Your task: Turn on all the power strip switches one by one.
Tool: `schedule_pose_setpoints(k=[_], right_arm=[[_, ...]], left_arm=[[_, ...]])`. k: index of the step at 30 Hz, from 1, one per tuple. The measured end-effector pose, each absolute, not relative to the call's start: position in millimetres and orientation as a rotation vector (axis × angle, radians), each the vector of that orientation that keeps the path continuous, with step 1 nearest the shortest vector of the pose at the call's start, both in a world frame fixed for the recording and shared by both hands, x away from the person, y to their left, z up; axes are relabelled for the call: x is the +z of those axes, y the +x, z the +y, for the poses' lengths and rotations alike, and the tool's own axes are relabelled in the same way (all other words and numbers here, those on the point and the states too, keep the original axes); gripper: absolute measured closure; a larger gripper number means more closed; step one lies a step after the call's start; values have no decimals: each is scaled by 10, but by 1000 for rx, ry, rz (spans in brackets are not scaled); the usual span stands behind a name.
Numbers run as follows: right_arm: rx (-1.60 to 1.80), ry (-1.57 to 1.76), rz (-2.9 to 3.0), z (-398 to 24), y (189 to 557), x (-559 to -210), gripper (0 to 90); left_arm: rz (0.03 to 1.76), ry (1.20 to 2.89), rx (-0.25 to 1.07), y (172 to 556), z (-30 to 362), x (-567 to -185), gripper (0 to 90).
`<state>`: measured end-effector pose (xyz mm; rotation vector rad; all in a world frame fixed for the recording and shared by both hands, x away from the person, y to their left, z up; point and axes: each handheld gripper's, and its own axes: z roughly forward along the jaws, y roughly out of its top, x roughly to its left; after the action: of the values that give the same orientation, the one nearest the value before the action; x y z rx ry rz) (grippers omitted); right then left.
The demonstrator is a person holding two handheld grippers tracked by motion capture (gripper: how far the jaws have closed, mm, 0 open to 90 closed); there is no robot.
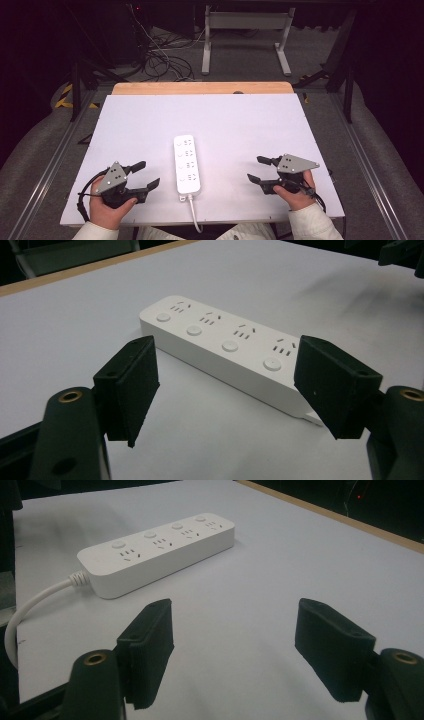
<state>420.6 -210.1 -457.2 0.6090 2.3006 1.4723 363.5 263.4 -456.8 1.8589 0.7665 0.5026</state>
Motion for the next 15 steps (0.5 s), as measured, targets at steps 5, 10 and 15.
schedule_pose_setpoints(k=[5, 10, 15], right_arm=[[1488, 604, 2313, -2094, 4206, -4575, 321], [1483, 592, 2314, -2092, 4205, -4576, 324], [1478, 585, 2312, -2089, 4198, -4575, 330]], left_arm=[[764, 1856, 509, 3639, 2632, -4564, 262], [738, 1874, 558, 3630, 2624, -4551, 269], [744, 1868, 524, 3621, 2635, -4531, 300]])
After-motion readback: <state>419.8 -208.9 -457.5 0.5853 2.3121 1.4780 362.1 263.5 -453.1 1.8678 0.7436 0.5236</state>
